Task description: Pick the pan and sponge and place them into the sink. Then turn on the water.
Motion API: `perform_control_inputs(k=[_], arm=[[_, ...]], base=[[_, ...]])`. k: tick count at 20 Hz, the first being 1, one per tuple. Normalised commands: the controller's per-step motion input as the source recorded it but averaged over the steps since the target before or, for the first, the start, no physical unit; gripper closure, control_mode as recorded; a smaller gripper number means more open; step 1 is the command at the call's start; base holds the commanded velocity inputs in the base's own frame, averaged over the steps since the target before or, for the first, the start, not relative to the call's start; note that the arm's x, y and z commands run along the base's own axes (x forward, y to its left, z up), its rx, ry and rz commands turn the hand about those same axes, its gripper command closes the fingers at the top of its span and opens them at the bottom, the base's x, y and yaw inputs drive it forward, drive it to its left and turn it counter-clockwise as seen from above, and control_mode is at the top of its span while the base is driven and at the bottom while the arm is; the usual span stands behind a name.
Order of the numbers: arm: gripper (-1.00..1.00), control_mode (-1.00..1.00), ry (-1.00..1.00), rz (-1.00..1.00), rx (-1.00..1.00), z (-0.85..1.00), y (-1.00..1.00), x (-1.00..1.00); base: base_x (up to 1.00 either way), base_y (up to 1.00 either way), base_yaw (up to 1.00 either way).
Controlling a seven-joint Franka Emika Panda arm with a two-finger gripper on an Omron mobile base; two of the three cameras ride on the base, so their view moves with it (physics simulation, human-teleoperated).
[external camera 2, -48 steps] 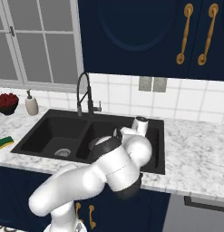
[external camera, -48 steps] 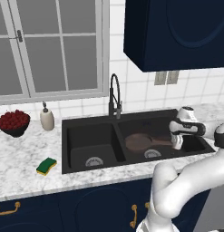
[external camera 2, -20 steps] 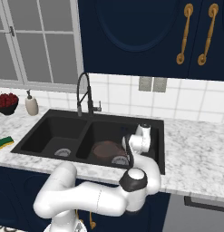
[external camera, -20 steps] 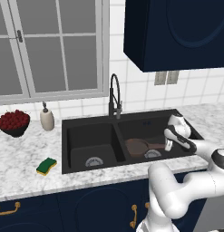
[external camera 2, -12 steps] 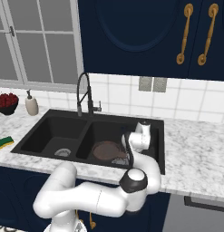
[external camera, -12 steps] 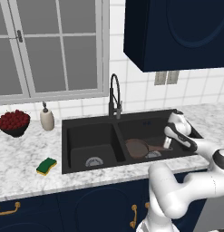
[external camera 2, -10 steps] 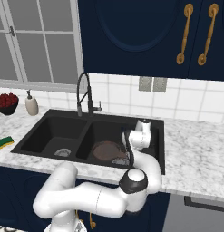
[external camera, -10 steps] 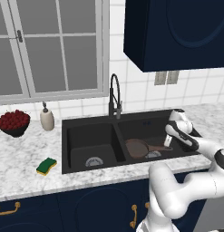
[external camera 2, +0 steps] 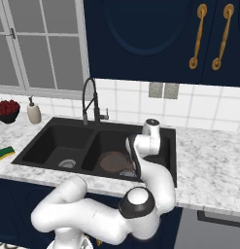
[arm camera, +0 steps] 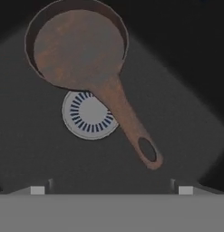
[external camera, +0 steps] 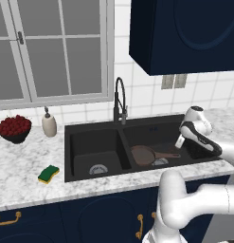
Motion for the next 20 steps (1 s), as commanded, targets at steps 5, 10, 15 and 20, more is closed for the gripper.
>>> perform_control_inputs(k=[5,10,15,20], arm=[[-1.00,-1.00,-0.04,-0.08,-0.02,0.89,0.24,-0.56],[-1.00,-1.00,0.00,-0.07,-0.04,0.93,0.24,-0.48],[-1.00,-1.00,0.00,-0.09,-0.05,0.79,0.26,-0.54],[-1.00,-1.00,0.00,-0.12,0.00,0.53,0.45,-0.68]], base=[[0.00,0.00,0.00],[0.00,0.00,0.00],[0.00,0.00,0.00],[0.00,0.00,0.00]])
